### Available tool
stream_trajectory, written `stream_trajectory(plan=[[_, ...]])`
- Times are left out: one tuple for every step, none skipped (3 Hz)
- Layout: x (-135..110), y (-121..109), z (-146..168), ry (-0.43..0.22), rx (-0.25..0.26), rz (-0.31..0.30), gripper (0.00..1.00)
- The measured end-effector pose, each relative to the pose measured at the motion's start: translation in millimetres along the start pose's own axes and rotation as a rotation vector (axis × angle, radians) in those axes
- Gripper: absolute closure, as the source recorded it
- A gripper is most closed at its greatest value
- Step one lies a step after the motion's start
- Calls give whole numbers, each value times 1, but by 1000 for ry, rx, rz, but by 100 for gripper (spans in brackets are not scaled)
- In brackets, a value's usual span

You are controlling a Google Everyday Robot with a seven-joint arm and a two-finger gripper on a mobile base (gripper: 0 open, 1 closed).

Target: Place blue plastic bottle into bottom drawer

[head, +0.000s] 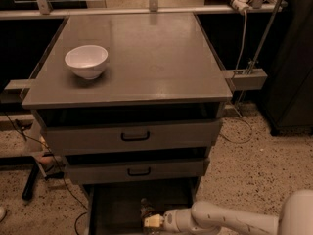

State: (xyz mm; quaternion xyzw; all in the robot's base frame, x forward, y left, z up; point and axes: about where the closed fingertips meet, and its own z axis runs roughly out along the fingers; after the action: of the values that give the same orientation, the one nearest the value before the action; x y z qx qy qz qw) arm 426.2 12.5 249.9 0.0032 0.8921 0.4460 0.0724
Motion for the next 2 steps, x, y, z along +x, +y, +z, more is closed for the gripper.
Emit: stream_trajectory(plan=[[-9, -9, 23, 29, -25, 7, 100], [-21, -15, 42, 53, -44, -4, 100]])
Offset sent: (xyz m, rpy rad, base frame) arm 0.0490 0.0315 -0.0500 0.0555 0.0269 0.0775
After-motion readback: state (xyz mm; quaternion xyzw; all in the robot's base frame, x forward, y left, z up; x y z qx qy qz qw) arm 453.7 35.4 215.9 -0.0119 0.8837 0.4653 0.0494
